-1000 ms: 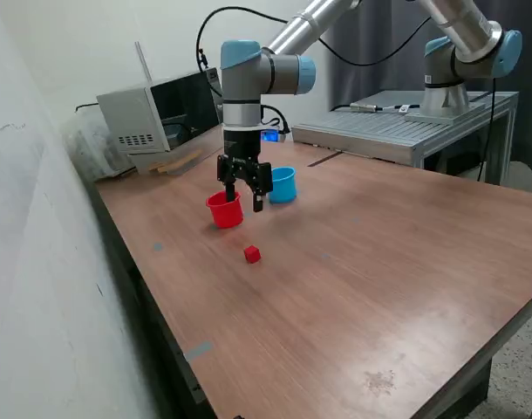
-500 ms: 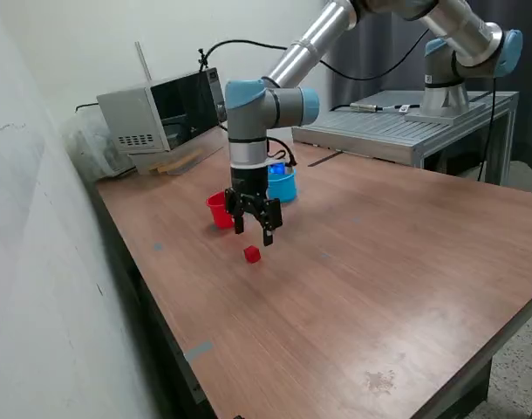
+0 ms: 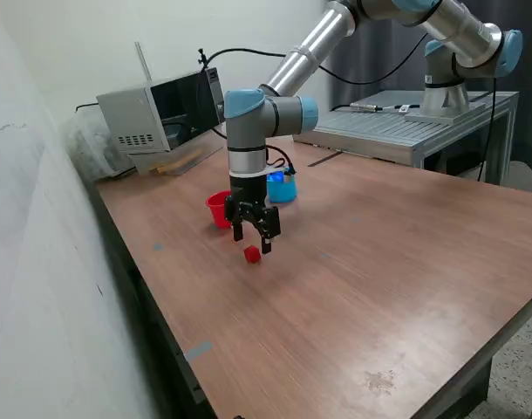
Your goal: Place red objects in the red bin, and blue objects in the blue bin.
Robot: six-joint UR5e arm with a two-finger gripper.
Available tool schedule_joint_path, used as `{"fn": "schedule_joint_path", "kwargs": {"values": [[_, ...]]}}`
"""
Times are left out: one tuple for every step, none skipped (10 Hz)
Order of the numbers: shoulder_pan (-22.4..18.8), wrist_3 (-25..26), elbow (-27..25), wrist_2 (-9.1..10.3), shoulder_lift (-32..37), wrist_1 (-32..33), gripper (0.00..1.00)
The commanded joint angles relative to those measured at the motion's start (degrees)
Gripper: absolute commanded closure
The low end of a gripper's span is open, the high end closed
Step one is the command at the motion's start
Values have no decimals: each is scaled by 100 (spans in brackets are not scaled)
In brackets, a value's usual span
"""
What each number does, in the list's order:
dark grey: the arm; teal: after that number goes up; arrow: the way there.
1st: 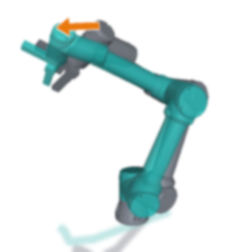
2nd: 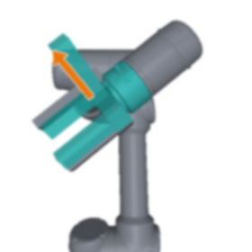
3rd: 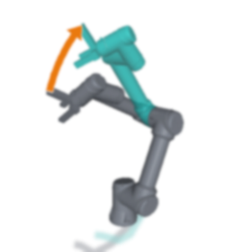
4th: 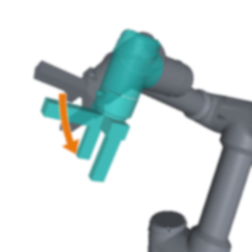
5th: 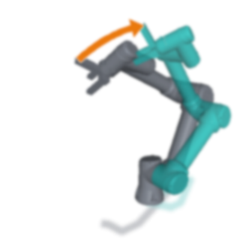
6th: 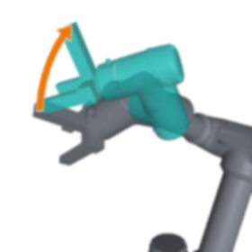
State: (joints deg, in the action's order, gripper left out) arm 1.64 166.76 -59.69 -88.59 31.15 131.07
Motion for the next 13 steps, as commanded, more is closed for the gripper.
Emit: {"fn": "schedule_joint_path", "kwargs": {"values": [[-6,31,-7,9,-39,32,100],[-6,92,-25,9,-39,33,100],[-6,93,-60,9,-39,33,100],[-6,93,-60,9,-39,33,100],[-6,93,-60,9,-39,24,100],[-6,84,-60,-26,4,15,100],[-32,93,-112,-44,161,-2,100],[-41,93,-418,-44,529,6,100],[-41,93,-777,-44,985,-2,100],[-41,84,-1120,-53,1468,-20,100],[-32,93,-1428,-53,1908,-46,100],[20,84,-1718,-53,2286,-99,100],[47,76,-1895,-61,2464,-108,100]]}}
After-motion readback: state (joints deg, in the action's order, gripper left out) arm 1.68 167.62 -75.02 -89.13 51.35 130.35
